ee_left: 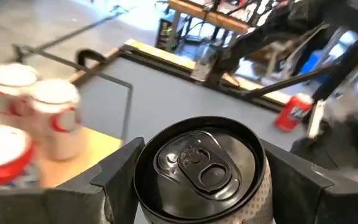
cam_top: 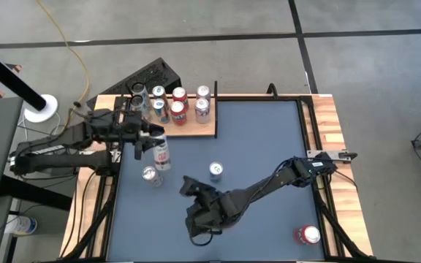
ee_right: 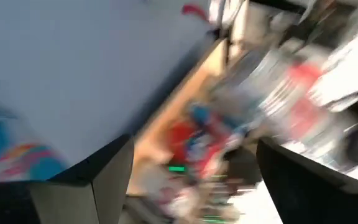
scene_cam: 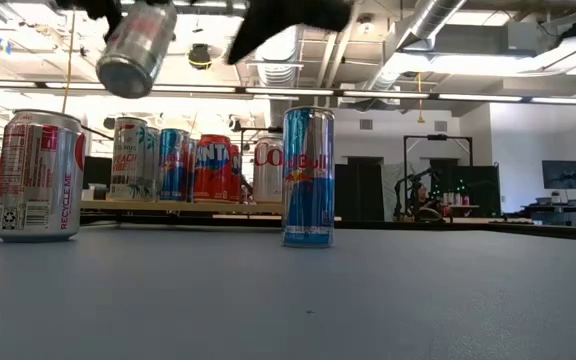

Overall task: Place canned beverage on shelf
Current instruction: Put the white pink soda can on the shelf aligned with the other white pink soda cans

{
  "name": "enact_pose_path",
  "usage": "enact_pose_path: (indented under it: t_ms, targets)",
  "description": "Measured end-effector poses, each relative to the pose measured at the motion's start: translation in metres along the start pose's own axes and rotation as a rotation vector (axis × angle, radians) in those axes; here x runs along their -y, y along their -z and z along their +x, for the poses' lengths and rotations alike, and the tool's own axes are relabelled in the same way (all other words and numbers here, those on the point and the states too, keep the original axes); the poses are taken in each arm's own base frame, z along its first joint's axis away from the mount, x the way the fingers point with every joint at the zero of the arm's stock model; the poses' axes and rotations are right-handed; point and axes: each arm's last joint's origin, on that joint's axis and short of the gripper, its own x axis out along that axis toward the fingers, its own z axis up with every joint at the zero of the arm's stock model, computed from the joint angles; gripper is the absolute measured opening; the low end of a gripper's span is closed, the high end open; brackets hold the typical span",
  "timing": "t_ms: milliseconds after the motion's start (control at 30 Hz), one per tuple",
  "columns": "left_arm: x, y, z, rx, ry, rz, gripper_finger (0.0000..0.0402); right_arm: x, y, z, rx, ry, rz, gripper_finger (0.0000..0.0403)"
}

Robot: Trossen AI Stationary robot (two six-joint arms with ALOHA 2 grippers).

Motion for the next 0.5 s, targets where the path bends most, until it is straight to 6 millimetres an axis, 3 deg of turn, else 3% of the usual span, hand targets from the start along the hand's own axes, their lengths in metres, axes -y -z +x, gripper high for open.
enact_pose_path:
  t_ms: [133, 267, 367, 500]
  targets:
    - [0.002, -0.01, -0.015, -0.005, -0.094, 0.097, 0.0254, 0.015, 0.042, -0.008, 0.025, -0.211, 0.321, 0.0331]
    - [0.002, -0.01, -0.032, 0.016, -0.138, 0.2, 0.0254, 0.033, 0.079, -0.013, 0.12, -0.546, 0.607, 0.033]
    - [0.002, -0.005, -0.041, -0.003, -0.132, 0.283, 0.0254, 0.045, 0.094, -0.02, 0.25, -0.748, 0.704, 0.033]
    - [0.005, 0.0, -0.046, 0.006, 0.009, 0.291, 0.0254, 0.055, 0.111, -0.04, 0.324, -0.801, 0.736, 0.033]
